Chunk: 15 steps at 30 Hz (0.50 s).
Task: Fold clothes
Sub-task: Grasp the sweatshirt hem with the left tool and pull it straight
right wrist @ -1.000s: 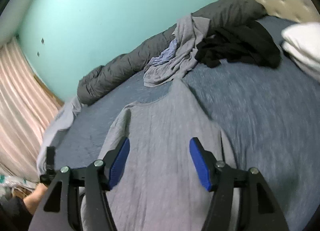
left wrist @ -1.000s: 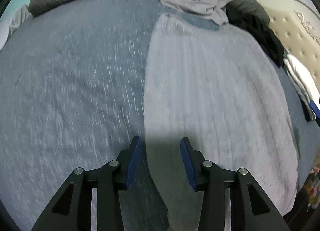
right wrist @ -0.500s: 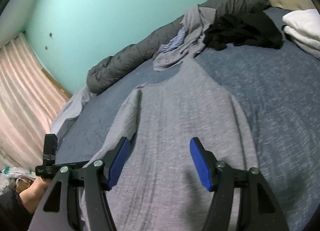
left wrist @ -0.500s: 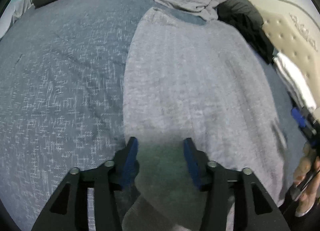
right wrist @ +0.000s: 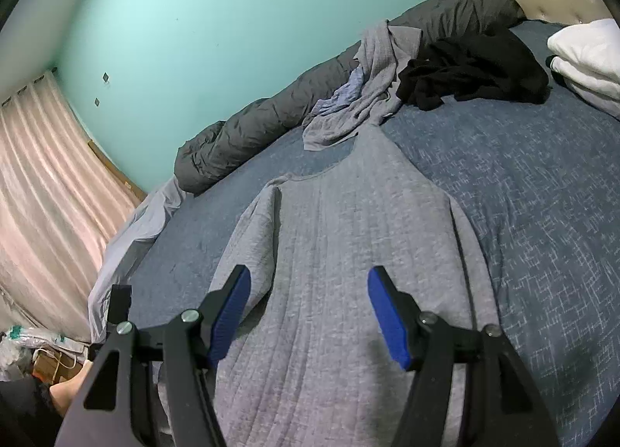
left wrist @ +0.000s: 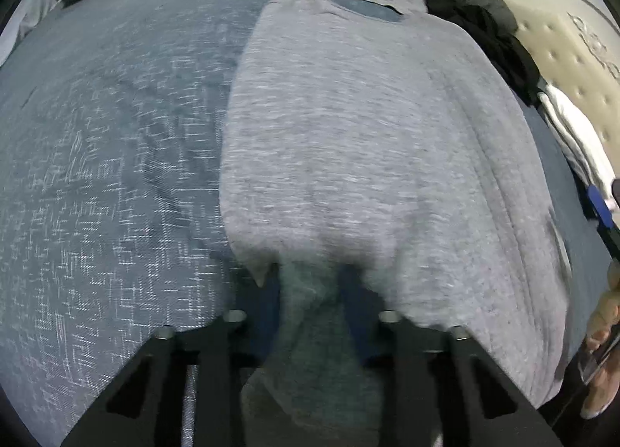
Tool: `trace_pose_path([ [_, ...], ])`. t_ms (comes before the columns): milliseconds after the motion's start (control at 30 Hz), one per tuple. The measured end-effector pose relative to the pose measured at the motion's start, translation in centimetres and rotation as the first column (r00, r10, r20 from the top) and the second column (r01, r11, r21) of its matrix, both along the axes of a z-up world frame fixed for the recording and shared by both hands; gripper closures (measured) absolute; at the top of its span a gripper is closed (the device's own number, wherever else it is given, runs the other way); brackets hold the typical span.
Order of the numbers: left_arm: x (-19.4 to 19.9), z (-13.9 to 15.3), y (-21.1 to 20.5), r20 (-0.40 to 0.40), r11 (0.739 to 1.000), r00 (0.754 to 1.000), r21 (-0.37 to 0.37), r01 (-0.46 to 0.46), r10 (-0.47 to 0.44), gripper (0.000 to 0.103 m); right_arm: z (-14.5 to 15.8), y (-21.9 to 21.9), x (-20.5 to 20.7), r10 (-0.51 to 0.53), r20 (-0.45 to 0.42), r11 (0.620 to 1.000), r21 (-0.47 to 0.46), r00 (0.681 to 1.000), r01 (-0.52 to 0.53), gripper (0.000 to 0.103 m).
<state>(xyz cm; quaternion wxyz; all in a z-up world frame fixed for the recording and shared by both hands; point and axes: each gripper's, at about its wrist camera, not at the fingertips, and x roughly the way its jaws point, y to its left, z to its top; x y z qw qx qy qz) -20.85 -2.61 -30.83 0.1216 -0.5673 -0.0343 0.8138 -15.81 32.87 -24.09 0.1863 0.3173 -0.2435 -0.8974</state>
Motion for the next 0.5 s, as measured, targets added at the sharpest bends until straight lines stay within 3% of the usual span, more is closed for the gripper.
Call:
trace_pose_path([
  [67,0.1,0.4,0.3,-0.011,1.000,1.000,-0.018,0.019,-0.020,0.094,0.0,-0.1,-0.1,0.003,0.001,1.000,0.006,1.000,-0.003,0.039],
  [267,0.6,4.3,-2.1,-0.093,0.999,0.996,-0.031,0.011,-0.014,0.097,0.0,0.2,0.1,-0.006,0.001,1.000,-0.006,1.000,0.006,0.039],
  [500,1.0,10.8,-8.3,-0.208,0.975,0.976,-0.195,-0.106,0.064,0.097,-0.2,0.3,0.1,-0.017,0.010,1.000,-0.018,1.000,0.018,0.039],
])
